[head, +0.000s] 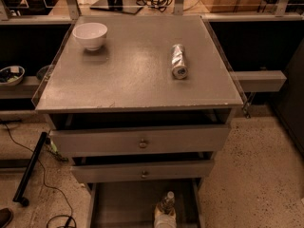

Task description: Place water bottle into bottom drawer

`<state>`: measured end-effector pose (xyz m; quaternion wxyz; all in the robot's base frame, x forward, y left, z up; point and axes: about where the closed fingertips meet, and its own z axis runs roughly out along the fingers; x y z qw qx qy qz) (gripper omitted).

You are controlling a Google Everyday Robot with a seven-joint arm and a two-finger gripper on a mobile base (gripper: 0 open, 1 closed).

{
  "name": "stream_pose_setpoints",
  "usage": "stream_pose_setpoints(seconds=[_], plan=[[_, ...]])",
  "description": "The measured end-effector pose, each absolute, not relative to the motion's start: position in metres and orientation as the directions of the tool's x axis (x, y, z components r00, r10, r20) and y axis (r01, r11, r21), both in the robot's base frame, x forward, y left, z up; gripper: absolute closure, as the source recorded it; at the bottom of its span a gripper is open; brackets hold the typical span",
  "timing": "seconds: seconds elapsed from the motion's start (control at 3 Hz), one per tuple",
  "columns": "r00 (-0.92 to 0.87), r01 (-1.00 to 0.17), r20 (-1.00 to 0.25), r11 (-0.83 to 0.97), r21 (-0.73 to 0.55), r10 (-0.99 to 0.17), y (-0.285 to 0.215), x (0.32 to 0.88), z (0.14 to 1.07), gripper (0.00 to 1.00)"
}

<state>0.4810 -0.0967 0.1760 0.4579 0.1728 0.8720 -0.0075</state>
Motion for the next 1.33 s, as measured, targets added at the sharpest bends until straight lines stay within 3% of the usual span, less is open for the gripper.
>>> stream_pose_setpoints(seconds=[0.67,1.0,1.33], plan=[[-0.528,0.336,-0.774,0.923,0.190,0.351,-0.1011,0.4698,0.1683,0.97],[-0.528,0.336,-0.774,0.923,0.190,0.351,-0.1011,0.4698,0.1683,0.74],[-0.528,0.336,-0.774,0.923,0.190,0.351,-0.1011,0.4698,0.1683,0.43]])
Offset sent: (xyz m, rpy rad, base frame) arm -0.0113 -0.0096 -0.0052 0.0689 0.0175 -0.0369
